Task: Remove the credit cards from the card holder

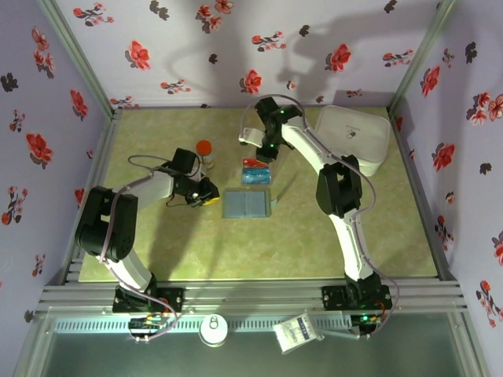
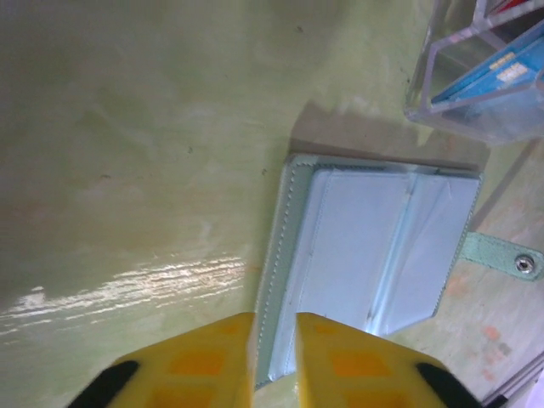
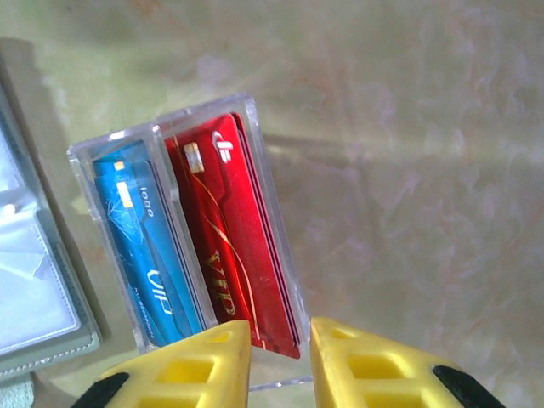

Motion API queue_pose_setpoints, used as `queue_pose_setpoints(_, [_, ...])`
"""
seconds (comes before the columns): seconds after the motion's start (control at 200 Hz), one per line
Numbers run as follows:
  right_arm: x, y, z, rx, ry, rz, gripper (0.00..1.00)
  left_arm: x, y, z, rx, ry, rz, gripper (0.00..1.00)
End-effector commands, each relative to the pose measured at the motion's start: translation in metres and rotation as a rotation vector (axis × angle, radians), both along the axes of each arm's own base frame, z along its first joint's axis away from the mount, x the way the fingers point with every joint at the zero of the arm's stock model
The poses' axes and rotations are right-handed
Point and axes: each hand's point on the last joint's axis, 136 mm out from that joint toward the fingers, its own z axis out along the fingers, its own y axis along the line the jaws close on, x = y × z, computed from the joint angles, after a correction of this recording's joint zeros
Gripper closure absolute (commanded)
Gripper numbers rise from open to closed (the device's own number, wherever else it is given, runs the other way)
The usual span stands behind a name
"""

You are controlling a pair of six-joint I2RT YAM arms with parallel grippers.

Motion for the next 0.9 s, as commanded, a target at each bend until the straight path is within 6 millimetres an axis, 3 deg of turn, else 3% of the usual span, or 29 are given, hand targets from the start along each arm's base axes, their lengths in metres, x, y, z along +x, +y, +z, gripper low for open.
queue_pose_setpoints(0.0, [0.015, -0.006, 0.034, 0.058, -0.123, -0.144, 0.7, 0.01, 0.013, 0.007, 0.045, -0.066, 0.006, 0.72])
queue_pose_setpoints(0.175, [0.01, -0.019, 0.037, 0.103, -0.155, -0.288, 0.63, 0.023, 0.029, 0.016, 0.072, -0.147, 0.025, 0.54])
queue_pose_setpoints(0.23, [0.006, -0.024, 0.039, 0.117, -0.166, -0.326, 0.56, 0.027, 0.034, 0.019, 0.074, -0.166, 0.035, 0.48])
queue_pose_setpoints(0.26, [0.004, -0.026, 0.038, 0.125, -0.17, -0.348, 0.53, 0.029, 0.037, 0.02, 0.075, -0.173, 0.041, 0.37])
queue_pose_setpoints(0.34, [-0.003, -0.033, 0.039, 0.154, -0.186, -0.398, 0.46, 0.032, 0.044, 0.021, 0.083, -0.185, 0.051, 0.24])
queue_pose_setpoints(0.435, [-0.012, -0.044, 0.033, 0.168, -0.196, -0.458, 0.43, 0.034, 0.052, 0.023, 0.088, -0.197, 0.07, 0.19])
queue_pose_setpoints(0.8, [-0.045, -0.089, 0.009, 0.225, -0.241, -0.688, 0.42, 0.036, 0.086, 0.025, 0.139, -0.233, 0.144, 0.18])
queue_pose_setpoints(0.825, [-0.046, -0.095, 0.007, 0.219, -0.255, -0.71, 0.42, 0.037, 0.091, 0.025, 0.152, -0.239, 0.153, 0.16])
queue_pose_setpoints(0.865, [-0.047, -0.106, 0.007, 0.212, -0.284, -0.748, 0.41, 0.038, 0.1, 0.025, 0.182, -0.247, 0.17, 0.02])
queue_pose_setpoints(0.895, [-0.047, -0.114, 0.006, 0.206, -0.303, -0.778, 0.4, 0.04, 0.108, 0.026, 0.204, -0.253, 0.185, 0.0])
